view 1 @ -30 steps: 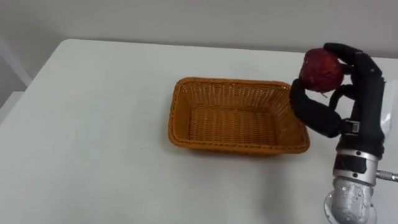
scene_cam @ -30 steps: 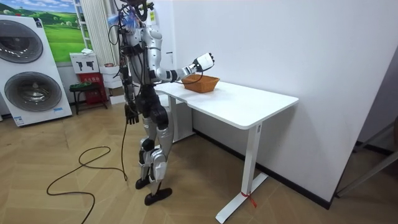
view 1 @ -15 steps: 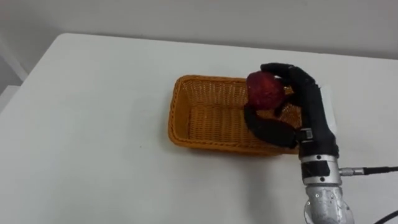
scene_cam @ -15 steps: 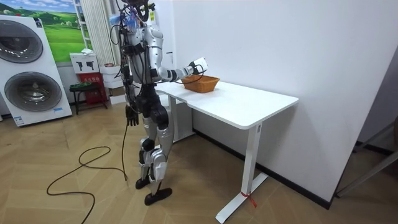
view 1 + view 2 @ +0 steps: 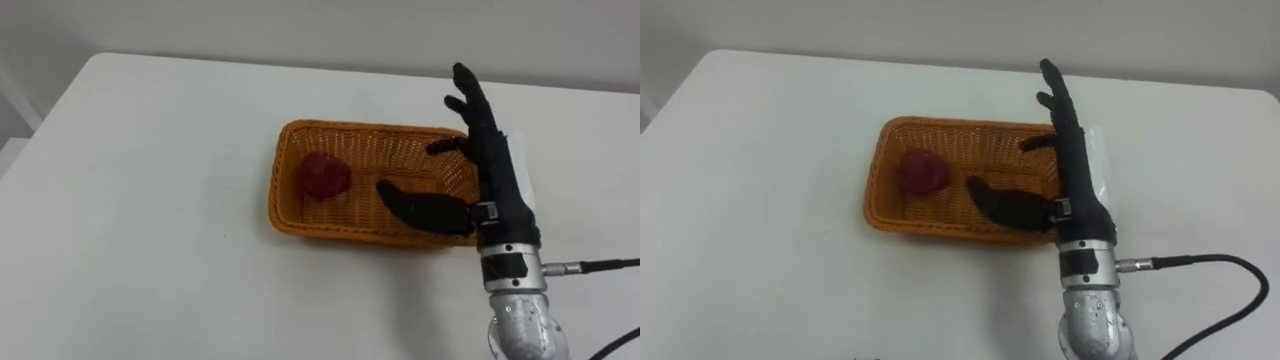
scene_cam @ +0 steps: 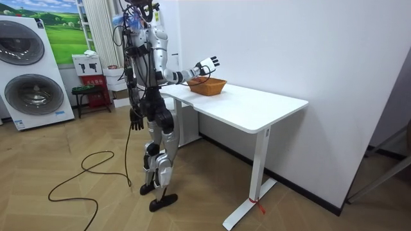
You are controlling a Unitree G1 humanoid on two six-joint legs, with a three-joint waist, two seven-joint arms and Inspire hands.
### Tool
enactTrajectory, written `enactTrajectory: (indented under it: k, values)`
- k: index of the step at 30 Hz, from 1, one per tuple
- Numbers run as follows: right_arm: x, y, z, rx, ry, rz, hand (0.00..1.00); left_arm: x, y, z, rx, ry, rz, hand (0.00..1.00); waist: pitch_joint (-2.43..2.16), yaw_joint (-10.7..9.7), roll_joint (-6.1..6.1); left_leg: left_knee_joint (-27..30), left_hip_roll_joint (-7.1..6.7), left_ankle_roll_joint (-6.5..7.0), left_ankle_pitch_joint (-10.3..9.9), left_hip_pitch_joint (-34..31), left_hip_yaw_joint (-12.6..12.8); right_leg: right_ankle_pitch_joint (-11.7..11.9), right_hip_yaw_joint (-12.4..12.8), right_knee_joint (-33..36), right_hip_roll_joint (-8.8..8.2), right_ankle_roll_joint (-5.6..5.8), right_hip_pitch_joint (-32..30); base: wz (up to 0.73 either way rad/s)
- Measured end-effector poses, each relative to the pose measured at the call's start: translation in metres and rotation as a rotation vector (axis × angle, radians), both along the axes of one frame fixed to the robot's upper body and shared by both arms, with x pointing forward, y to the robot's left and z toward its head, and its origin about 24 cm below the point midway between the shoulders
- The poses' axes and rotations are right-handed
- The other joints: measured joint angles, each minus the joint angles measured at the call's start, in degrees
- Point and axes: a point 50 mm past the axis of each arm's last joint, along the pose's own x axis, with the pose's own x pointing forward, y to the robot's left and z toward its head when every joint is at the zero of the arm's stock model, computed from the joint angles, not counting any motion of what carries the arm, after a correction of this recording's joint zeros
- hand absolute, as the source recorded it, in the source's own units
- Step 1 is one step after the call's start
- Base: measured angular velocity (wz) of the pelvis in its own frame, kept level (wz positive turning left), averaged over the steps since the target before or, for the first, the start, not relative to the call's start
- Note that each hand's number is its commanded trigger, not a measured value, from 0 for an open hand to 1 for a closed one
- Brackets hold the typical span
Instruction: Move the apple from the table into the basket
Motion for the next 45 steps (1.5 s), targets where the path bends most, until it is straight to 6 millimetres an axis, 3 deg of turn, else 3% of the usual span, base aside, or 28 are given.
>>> enactTrajectory:
  k: [6, 11, 15, 19, 24, 29, 32, 36, 41, 45]
  values:
    - [0.005, -0.021, 0.011, -0.001, -0.07, -0.124, 0.0, -0.002, 0.0, 0.0, 0.005, 0.015, 0.006, 0.0, -0.04, -0.7, 0.44, -0.1, 0.03, 0.0, 0.0, 0.2, 0.2, 0.0, 0.2, 0.1, 0.04, 0.0, 0.3, -0.01]
    - [0.006, -0.045, 0.021, 0.014, -0.116, -0.232, 0.0, -0.004, 0.003, 0.001, 0.021, -0.001, 0.055, 0.0, -0.57, -1.5, 0.15, -0.7, 0.01, -0.04, 0.0, 0.7, 0.4, 0.0, 0.3, 0.1, 0.09, 0.0, 0.5, -0.02]
    - [0.001, -0.077, 0.031, 0.027, -0.193, -0.419, 0.0, -0.011, 0.009, 0.003, 0.053, -0.007, 0.12, 0.0, -0.88, -2.5, -0.48, -1.1, 0.02, -0.08, 0.1, 1.8, 0.7, 0.0, 0.9, 0.0, 0.2, 0.0, 0.9, -0.04]
    - [-0.01, -0.111, 0.041, 0.063, -0.281, -0.639, 0.0, -0.017, 0.012, 0.005, 0.084, -0.004, 0.158, 0.0, -0.78, -3.9, -1.28, -1.2, 0.09, -0.1, 0.1, 2.1, 1.3, 0.0, 1.5, 0.0, 0.28, 0.0, 0.6, -0.09]
    - [-0.033, -0.16, 0.036, 0.207, -0.341, -0.975, 0.0, -0.022, 0.018, 0.008, 0.129, -0.032, 0.198, 0.0, -0.65, -5.7, -1.81, -1.2, 0.12, -0.1, 0.1, 1.6, 1.7, 0.0, 1.7, 0.0, 0.26, 0.0, 0.0, -0.04]
    - [-0.068, -0.198, 0.008, 0.403, -0.292, -1.299, 0.0, -0.028, 0.024, 0.011, 0.166, -0.046, 0.241, 0.0, -0.98, -7.8, -2.17, -1.1, 0.14, -0.1, 0.1, 1.0, 1.5, 0.0, 1.6, 0.2, 0.23, 0.0, -0.3, 0.0]
    - [-0.096, -0.218, -0.024, 0.513, -0.18, -1.5, 0.0, -0.031, 0.028, 0.014, 0.188, -0.055, 0.274, 0.0, -1.23, -9.1, -1.73, -1.0, 0.09, -0.1, 0.1, 0.5, 1.4, 0.0, 1.7, 0.3, 0.3, -0.01, -0.4, 0.0]
    - [-0.141, -0.229, -0.076, 0.712, 0.014, -1.763, 0.0, -0.027, 0.034, 0.017, 0.205, -0.094, 0.296, 0.0, -1.12, -10.1, -1.45, -0.9, 0.09, -0.1, 0.1, 0.1, 1.4, 0.0, 1.8, 0.3, 0.22, -0.04, -0.7, 0.0]
    - [-0.194, -0.214, -0.13, 0.766, 0.341, -1.91, 0.0, -0.025, 0.032, 0.017, 0.19, -0.095, 0.271, 0.0, -1.25, -10.1, -0.3, -0.9, 0.12, -0.07, 0.1, -0.1, 1.4, 0.0, 2.3, 1.0, 0.25, -0.04, -1.1, -0.01]
    - [-0.223, -0.175, -0.172, 0.759, 0.702, -1.884, 0.0, -0.024, 0.024, 0.013, 0.153, -0.079, 0.266, 0.0, -1.06, -9.2, -0.04, -0.3, 0.14, -0.1, 0.1, -0.1, 1.9, 0.0, 3.0, 1.0, 0.36, -0.09, -1.2, -0.04]
